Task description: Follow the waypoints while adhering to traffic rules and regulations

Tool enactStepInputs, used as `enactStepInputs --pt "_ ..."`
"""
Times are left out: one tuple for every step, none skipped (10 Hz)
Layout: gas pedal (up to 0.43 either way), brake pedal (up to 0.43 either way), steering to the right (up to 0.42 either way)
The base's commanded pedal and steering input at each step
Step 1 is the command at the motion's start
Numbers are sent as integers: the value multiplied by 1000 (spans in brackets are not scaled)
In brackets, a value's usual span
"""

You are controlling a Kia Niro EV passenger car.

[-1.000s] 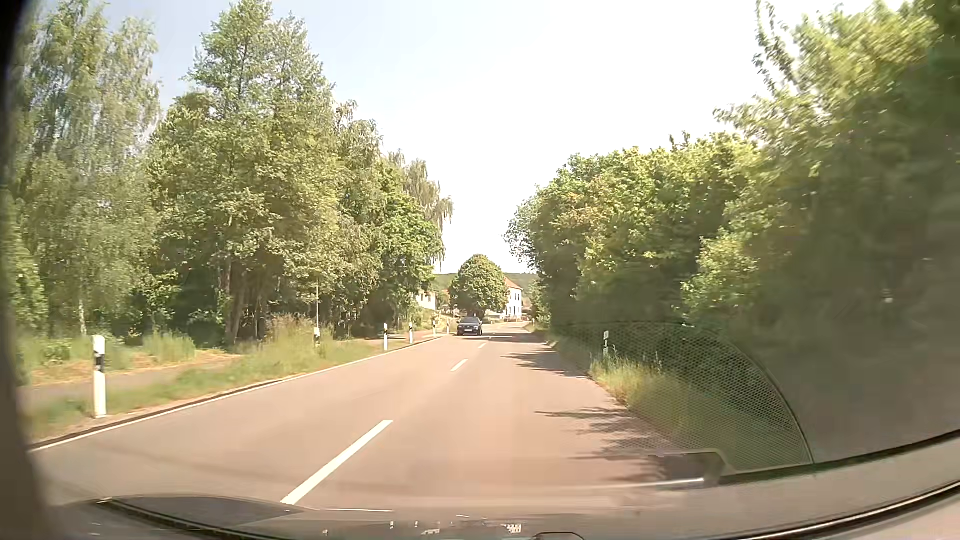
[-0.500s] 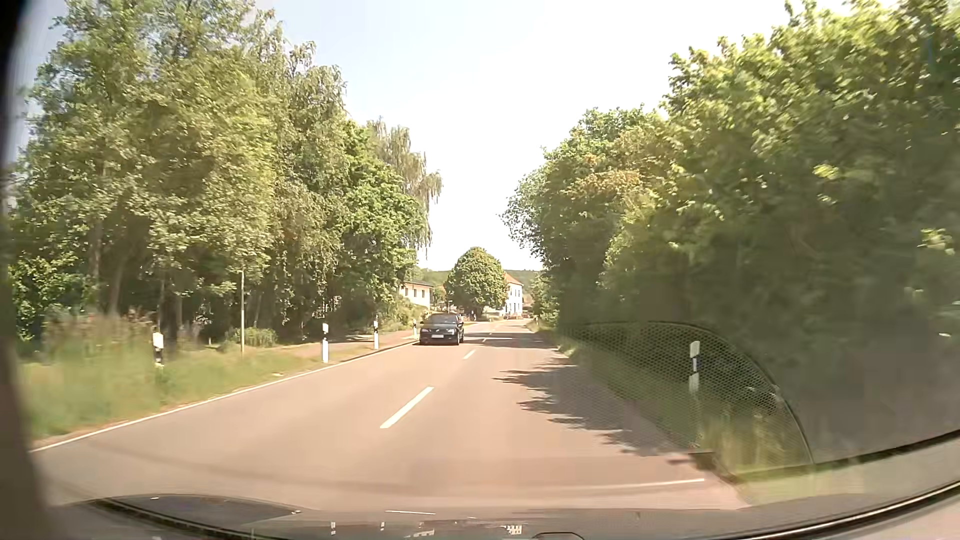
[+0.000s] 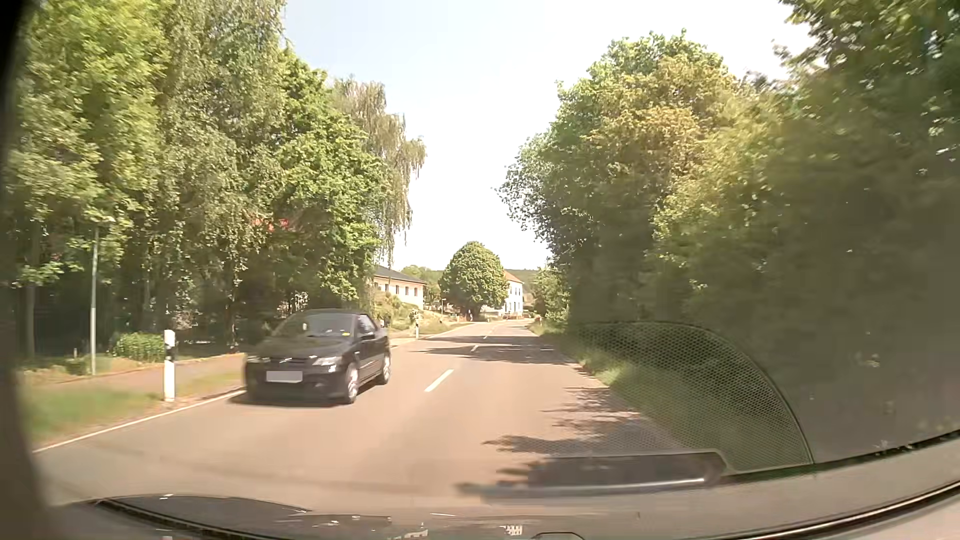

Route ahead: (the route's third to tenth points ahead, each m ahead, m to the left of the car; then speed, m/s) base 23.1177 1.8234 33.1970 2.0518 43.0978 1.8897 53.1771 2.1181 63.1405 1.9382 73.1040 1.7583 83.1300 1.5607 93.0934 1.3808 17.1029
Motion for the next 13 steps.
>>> enactStepInputs --pt "220 0 0" --pt "220 0 0" --pt "220 0 0" --pt "220 0 0" --pt "220 0 0" --pt "220 0 0" --pt "220 0 0" --pt "220 0 0" --pt "220 0 0" --pt "220 0 0" --pt "220 0 0" --pt "220 0 0" --pt "220 0 0"
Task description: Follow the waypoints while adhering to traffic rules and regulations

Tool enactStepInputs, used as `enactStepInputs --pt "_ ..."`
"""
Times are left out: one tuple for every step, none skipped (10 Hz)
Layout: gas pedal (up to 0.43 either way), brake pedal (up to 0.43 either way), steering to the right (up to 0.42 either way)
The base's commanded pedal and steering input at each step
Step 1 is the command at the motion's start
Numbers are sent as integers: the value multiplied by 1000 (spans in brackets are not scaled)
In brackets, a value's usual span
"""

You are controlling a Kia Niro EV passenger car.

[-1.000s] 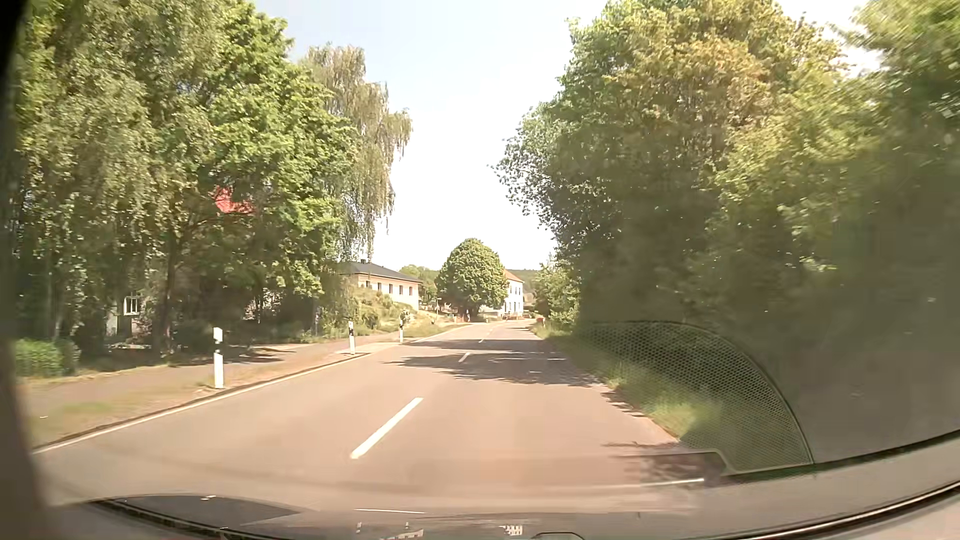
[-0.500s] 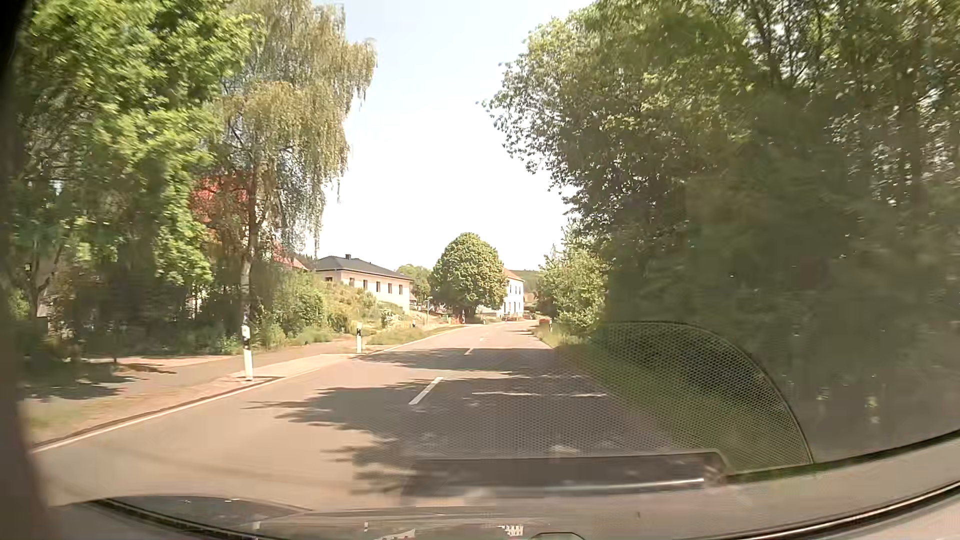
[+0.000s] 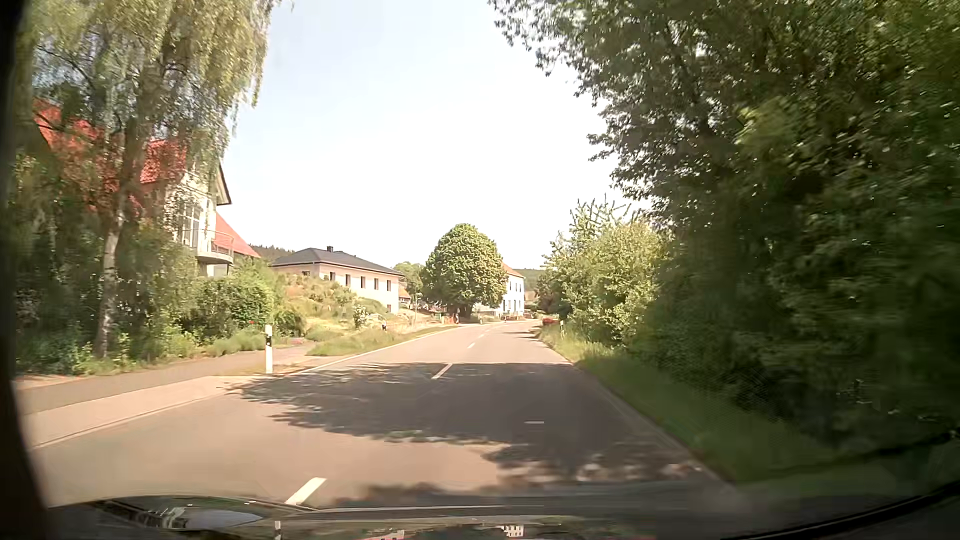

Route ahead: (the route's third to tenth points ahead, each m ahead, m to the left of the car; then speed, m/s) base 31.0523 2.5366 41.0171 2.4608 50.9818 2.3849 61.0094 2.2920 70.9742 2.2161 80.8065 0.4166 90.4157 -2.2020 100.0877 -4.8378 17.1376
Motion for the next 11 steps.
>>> enactStepInputs --pt "220 0 -2" --pt "209 0 -2" --pt "197 0 -2" --pt "189 0 -3" --pt "177 0 -3" --pt "177 0 -3" --pt "177 0 -3" --pt "189 0 -2" --pt "189 0 -3" --pt "189 0 -3" --pt "189 0 -3"
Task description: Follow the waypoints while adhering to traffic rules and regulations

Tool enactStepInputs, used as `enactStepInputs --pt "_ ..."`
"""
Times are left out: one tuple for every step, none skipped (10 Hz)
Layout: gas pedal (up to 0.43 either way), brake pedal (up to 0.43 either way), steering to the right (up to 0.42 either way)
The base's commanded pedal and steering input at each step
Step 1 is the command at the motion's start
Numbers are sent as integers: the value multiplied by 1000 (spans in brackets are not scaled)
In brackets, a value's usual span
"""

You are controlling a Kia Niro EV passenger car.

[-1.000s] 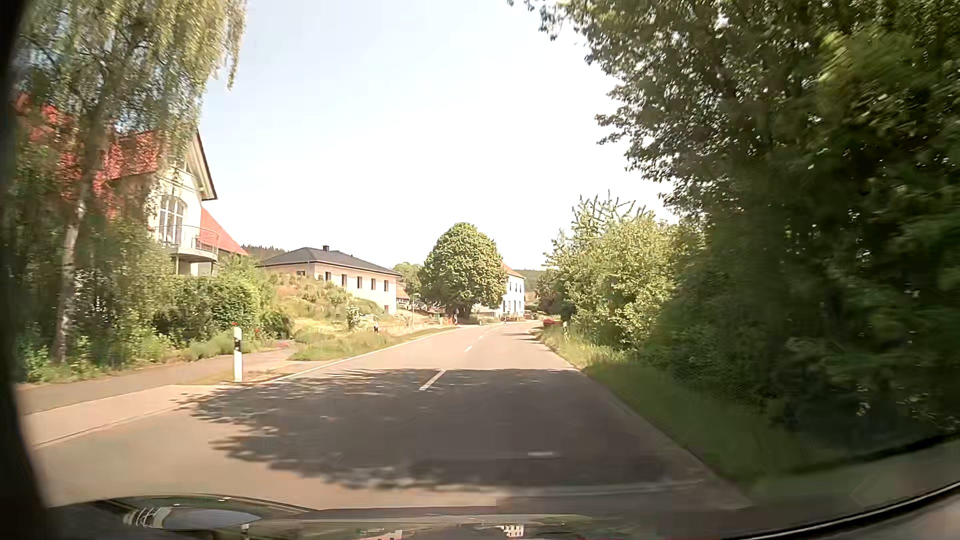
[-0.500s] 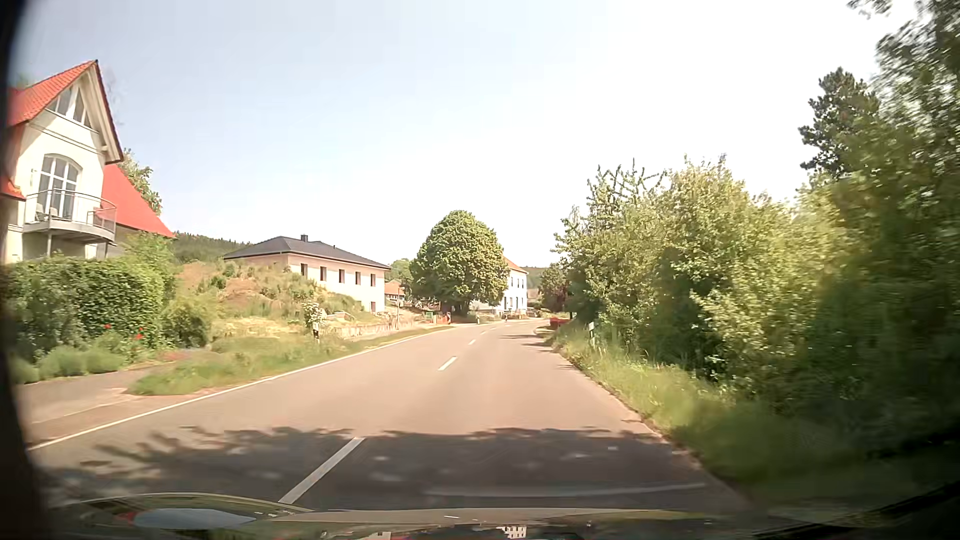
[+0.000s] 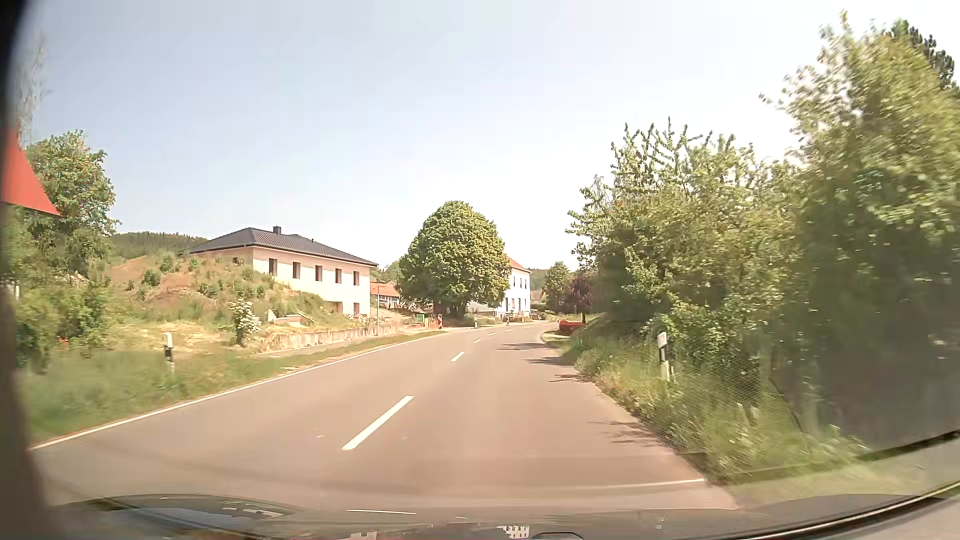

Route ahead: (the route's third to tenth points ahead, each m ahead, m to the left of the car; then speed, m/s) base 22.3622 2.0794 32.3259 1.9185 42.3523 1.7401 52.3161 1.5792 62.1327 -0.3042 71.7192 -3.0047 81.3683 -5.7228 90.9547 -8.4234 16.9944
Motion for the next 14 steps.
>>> enactStepInputs --pt "189 0 -2" --pt "177 0 -3" --pt "177 0 -3" --pt "169 0 -2" --pt "169 0 -3" --pt "169 0 -2" --pt "157 0 -2" --pt "157 0 -2" --pt "169 0 -2" --pt "169 0 -1" --pt "169 0 -1" --pt "169 0 0" --pt "169 0 1" --pt "177 0 5"
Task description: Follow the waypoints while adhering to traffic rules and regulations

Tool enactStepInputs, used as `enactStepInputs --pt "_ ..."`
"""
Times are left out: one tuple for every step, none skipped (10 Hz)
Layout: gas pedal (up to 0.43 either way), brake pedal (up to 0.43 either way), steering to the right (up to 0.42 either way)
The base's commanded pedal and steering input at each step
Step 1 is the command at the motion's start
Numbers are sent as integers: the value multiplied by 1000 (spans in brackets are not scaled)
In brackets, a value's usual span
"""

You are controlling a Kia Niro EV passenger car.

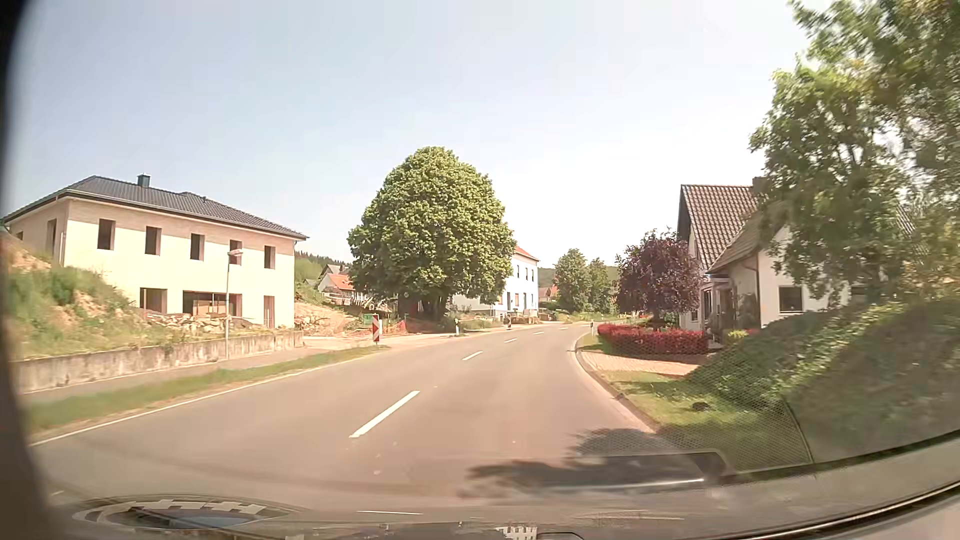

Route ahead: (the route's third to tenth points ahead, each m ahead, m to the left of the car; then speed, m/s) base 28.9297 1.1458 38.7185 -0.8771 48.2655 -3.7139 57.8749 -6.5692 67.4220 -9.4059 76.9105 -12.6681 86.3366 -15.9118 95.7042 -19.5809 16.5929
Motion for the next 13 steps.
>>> enactStepInputs --pt "177 0 8" --pt "177 0 11" --pt "177 0 13" --pt "177 0 15" --pt "177 0 17" --pt "177 0 19" --pt "177 0 19" --pt "177 0 20" --pt "177 0 21" --pt "169 0 23" --pt "169 0 24" --pt "177 0 26" --pt "177 0 27"
